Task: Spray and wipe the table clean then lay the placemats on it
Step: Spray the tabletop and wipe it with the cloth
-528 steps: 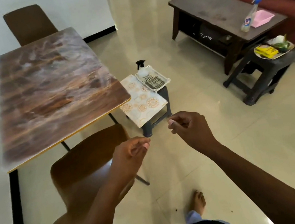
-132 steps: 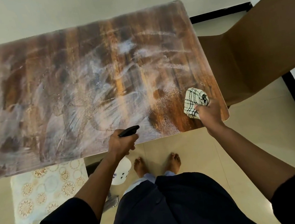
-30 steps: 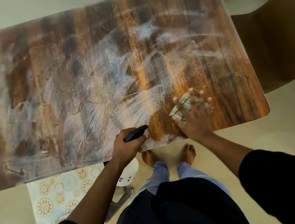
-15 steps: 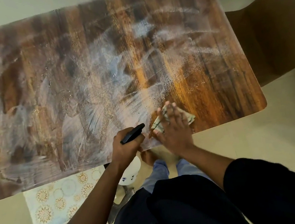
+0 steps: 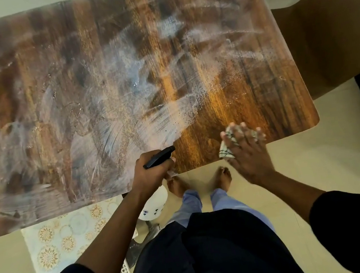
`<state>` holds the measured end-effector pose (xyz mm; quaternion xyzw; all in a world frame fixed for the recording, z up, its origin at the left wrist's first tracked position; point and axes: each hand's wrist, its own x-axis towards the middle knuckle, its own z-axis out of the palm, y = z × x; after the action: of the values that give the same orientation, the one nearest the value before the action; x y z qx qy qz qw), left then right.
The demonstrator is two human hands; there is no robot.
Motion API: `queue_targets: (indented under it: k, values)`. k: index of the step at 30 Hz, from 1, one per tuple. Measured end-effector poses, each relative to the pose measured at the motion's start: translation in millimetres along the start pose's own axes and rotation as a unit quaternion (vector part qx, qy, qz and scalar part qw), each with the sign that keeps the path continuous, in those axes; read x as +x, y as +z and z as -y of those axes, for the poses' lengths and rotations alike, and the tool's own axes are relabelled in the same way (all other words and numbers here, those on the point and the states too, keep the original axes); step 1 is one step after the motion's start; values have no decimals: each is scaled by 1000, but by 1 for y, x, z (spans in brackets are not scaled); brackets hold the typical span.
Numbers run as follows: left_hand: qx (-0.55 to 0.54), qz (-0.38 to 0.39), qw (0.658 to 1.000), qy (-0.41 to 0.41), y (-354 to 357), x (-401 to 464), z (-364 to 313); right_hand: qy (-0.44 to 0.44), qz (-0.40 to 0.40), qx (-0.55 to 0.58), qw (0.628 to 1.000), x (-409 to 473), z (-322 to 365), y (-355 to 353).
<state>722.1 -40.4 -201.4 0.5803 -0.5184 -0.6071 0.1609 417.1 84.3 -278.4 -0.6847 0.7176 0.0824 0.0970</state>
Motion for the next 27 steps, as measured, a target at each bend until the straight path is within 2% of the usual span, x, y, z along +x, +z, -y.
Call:
queue_targets:
  k: [2, 4, 9, 12, 15, 18, 20, 23, 27]
  values:
    - [-3, 5, 1000, 3, 3, -2, 1, 79, 14, 6, 997, -14, -35, 1]
    - [-3, 5, 1000, 7, 6, -4, 2, 121, 26, 19, 992, -21, -53, 1]
    - [-5, -6, 1000, 12, 3, -10, 8, 152, 9, 44, 987, -12, -19, 4]
    - [-5, -28, 1000, 2, -3, -14, 16, 93, -5, 44, 995, -2, 27, 5]
    - [-5, -66, 998, -3, -12, -22, 24, -24, 2, 43, 999, 12, 90, 3]
    - [-16, -132, 991, 2, -23, -34, 33, -156, 12, 54, 986, 28, 159, -5]
    - [-25, -165, 986, 8, -33, -43, 41, -215, 11, 62, 975, 39, 197, -9]
    - [-39, -193, 980, 16, -48, -54, 51, -240, 13, 61, 969, 53, 228, -11]
    - [-47, -197, 979, 2, -59, -59, 63, -256, 13, 61, 965, 60, 220, -12]
